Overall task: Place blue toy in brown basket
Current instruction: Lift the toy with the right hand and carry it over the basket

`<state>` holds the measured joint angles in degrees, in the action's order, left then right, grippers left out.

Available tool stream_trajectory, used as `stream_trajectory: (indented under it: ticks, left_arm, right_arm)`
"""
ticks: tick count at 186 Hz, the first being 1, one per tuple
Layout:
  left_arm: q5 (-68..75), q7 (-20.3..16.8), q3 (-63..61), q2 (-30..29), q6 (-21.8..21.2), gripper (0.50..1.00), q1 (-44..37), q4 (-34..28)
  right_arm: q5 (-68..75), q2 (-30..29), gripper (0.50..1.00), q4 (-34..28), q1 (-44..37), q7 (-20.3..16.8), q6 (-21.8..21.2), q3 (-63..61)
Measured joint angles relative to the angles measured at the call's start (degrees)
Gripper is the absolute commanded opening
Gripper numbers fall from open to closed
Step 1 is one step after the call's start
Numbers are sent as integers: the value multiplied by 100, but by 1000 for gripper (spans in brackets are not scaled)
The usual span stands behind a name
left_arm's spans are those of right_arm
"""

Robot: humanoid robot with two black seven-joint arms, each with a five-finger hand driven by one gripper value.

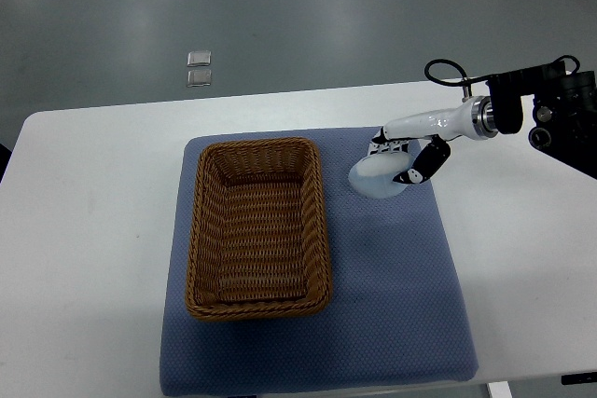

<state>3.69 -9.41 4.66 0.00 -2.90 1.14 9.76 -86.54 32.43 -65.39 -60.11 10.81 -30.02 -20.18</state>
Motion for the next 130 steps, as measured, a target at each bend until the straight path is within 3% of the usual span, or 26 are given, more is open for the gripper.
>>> stream_trajectory:
  ticks: [62, 130]
  left_arm:
    - [0, 0, 0, 0, 0, 1000, 0, 0]
    - [0, 0, 0, 0, 0, 1000, 0, 0]
  right_arm:
    - [9, -727, 562, 5, -495, 8, 204, -314]
    - [-85, -1840, 570, 66, -256, -10, 528, -375]
